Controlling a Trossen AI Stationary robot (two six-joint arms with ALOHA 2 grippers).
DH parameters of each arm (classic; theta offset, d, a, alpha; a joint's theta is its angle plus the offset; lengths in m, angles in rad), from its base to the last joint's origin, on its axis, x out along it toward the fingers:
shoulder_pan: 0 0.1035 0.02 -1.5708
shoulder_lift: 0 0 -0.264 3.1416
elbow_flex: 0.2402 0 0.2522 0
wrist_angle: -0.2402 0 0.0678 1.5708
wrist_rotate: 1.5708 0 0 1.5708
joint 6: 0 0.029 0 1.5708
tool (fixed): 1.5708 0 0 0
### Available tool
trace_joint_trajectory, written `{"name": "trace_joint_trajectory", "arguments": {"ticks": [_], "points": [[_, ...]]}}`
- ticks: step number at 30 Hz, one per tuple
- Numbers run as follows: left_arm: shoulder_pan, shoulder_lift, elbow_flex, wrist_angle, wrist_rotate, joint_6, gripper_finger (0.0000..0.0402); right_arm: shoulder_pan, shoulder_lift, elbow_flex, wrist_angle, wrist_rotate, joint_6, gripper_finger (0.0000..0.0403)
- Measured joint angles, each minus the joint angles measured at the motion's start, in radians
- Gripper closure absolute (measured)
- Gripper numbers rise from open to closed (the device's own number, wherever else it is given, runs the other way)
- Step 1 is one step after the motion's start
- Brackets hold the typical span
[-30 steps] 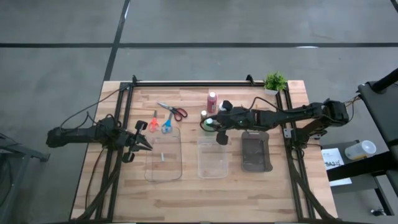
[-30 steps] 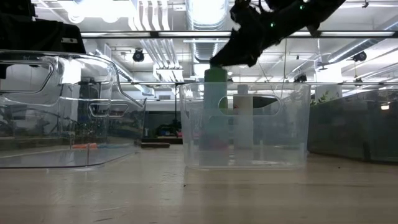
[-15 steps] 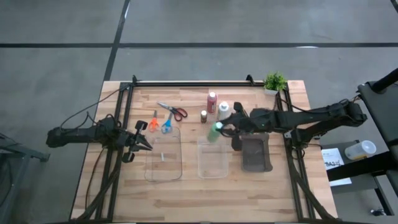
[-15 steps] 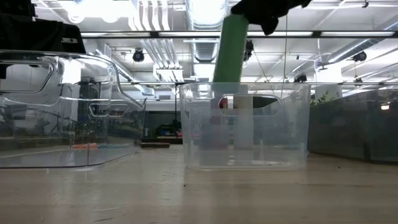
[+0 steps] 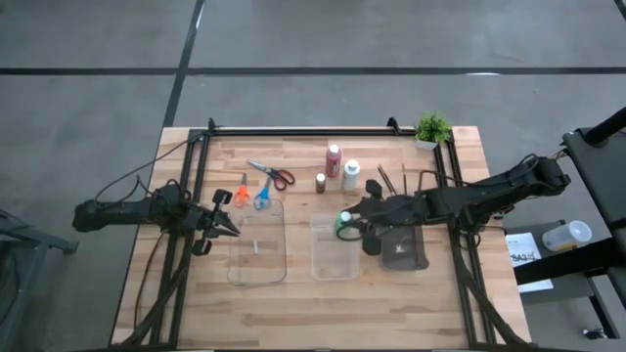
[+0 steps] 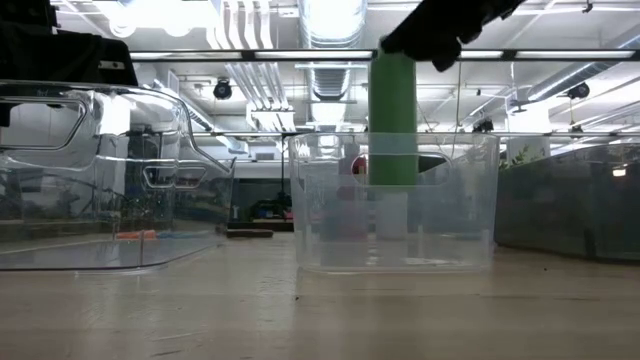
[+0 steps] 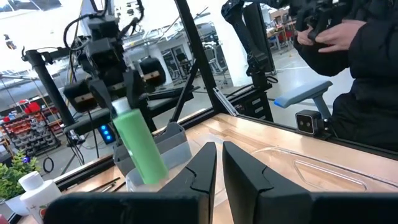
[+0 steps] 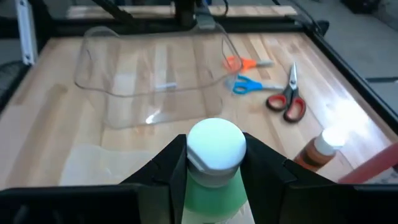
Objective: Pick & Place Paint Supplies
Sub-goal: Put the green bottle into the white transparent bin
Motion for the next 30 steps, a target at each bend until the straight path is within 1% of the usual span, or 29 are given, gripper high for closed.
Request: {"name": "trace_joint_trajectory", "arguments": {"ticks": [6, 11, 14, 22, 30], "points": [[0.000, 0.000, 0.000, 0.000, 0.000, 0.000, 0.0366, 0.000, 0.088, 0.000, 0.004, 0.015, 0.018, 0.0289], [0.000, 0.000, 0.000, 0.000, 0.000, 0.000, 0.0366, 0.001, 0.127, -0.002, 0.031, 0.046, 0.062, 0.0289], [0.000, 0.000, 0.000, 0.000, 0.000, 0.000, 0.0366, 0.000, 0.134, -0.006, 0.042, 0.066, 0.065, 0.0289], [0.000, 0.000, 0.000, 0.000, 0.000, 0.000, 0.0366, 0.000, 0.133, -0.047, 0.118, 0.067, 0.087, 0.0289], [0.000, 0.000, 0.000, 0.000, 0.000, 0.000, 0.0366, 0.000, 0.118, -0.147, 0.273, 0.068, 0.114, 0.0289]]}}
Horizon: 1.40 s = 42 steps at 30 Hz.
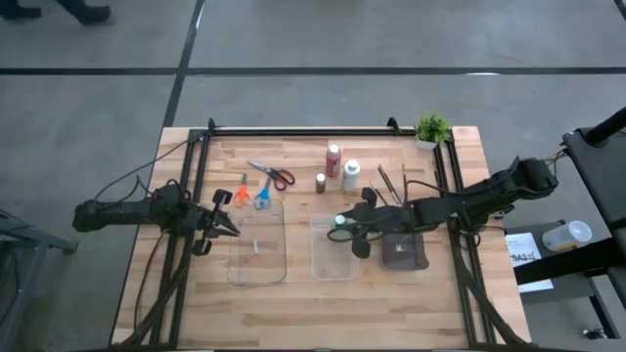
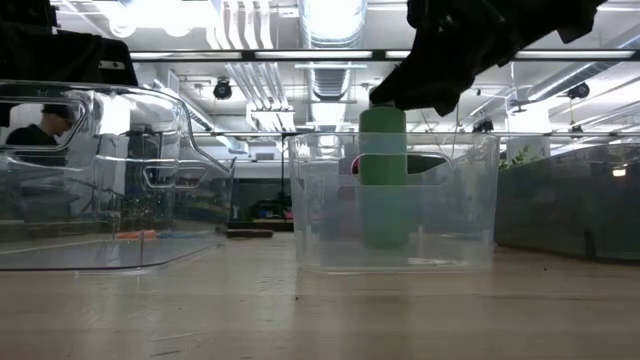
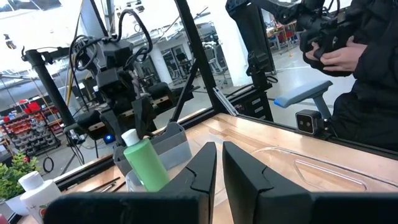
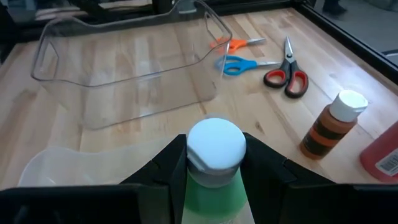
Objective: Pick & Place Paint Supplies
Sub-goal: Put the green bottle into the white transparent bin, then put the white bottle into the white transparent bin
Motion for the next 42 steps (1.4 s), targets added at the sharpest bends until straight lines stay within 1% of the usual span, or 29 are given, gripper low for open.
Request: {"name": "trace_joint_trajectory", "arguments": {"ticks": [7, 12, 16, 22, 27, 36, 42], "points": [[0.000, 0.000, 0.000, 0.000, 0.000, 0.000, 0.0366, 0.000, -0.031, -0.035, 0.017, -0.001, 0.004, 0.0286], [0.000, 0.000, 0.000, 0.000, 0.000, 0.000, 0.0366, 0.000, -0.026, -0.035, 0.013, -0.004, 0.004, 0.0236], [0.000, 0.000, 0.000, 0.000, 0.000, 0.000, 0.0366, 0.000, -0.024, -0.035, 0.014, -0.005, 0.004, 0.0214], [0.000, 0.000, 0.000, 0.000, 0.000, 0.000, 0.0366, 0.000, -0.032, -0.025, 0.007, -0.005, -0.015, 0.0209], [0.000, 0.000, 0.000, 0.000, 0.000, 0.000, 0.0366, 0.000, -0.069, 0.000, -0.045, 0.000, -0.052, 0.0208], [0.000, 0.000, 0.000, 0.000, 0.000, 0.000, 0.0366, -0.002, -0.181, 0.030, -0.100, 0.102, -0.129, 0.0207], [0.000, 0.000, 0.000, 0.000, 0.000, 0.000, 0.0366, -0.003, -0.248, 0.029, -0.113, 0.244, -0.130, 0.0207]]}}
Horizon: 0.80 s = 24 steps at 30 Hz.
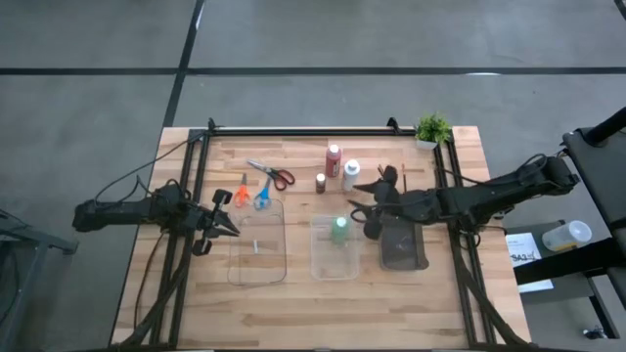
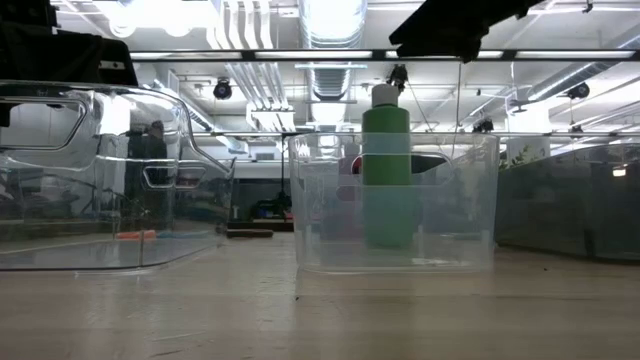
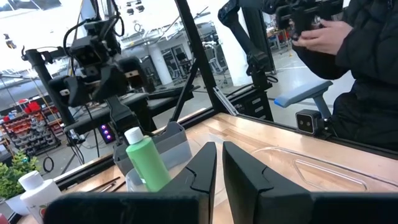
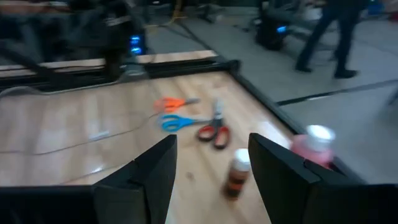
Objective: Pick & Place Paint Supplies
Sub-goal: Put the white bottle into the white transparent bin
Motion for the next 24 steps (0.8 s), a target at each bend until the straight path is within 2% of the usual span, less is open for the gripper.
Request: {"name": "trace_joint_trajectory", "arguments": {"ticks": [3, 8, 12, 18, 24], "points": [[0.000, 0.000, 0.000, 0.000, 0.000, 0.000, 0.0366, -0.014, -0.017, 0.000, -0.027, 0.061, -0.015, 0.0207], [0.000, 0.000, 0.000, 0.000, 0.000, 0.000, 0.0366, -0.090, -0.007, -0.003, -0.062, 0.058, -0.025, 0.0207], [0.000, 0.000, 0.000, 0.000, 0.000, 0.000, 0.0366, -0.175, 0.026, -0.005, -0.062, -0.067, -0.049, 0.0207], [0.000, 0.000, 0.000, 0.000, 0.000, 0.000, 0.0366, -0.283, 0.049, -0.006, -0.058, -0.097, -0.061, 0.0207], [0.000, 0.000, 0.000, 0.000, 0.000, 0.000, 0.0366, -0.369, 0.049, -0.010, -0.026, -0.179, -0.058, 0.0206]]}}
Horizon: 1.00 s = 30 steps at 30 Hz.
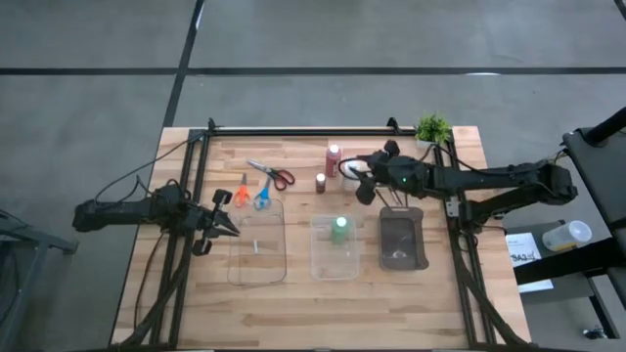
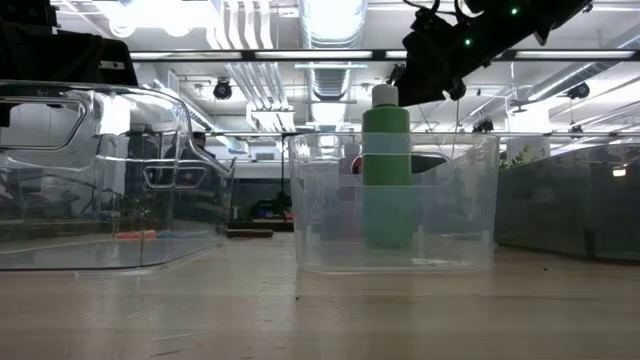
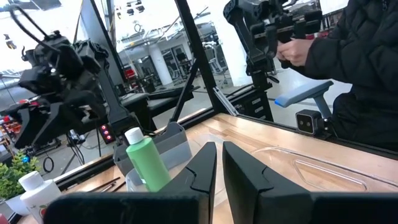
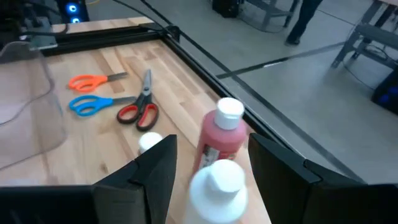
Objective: Pick & Place Paint Supplies
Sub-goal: Put the white bottle into the white transparent bin
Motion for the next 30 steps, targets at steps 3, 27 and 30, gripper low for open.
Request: {"name": "trace_joint_trajectory", "arguments": {"ticks": [3, 27, 30], "points": [[0.000, 0.000, 0.000, 0.000, 0.000, 0.000, 0.0366, -0.037, 0.000, -0.003, 0.001, -0.036, 0.014, 0.0202], [0.000, 0.000, 0.000, 0.000, 0.000, 0.000, 0.0366, -0.087, 0.158, -0.013, 0.082, -0.015, -0.001, 0.0157], [0.000, 0.000, 0.000, 0.000, 0.000, 0.000, 0.0366, -0.092, 0.160, -0.013, 0.081, -0.015, 0.000, 0.0158]]}}
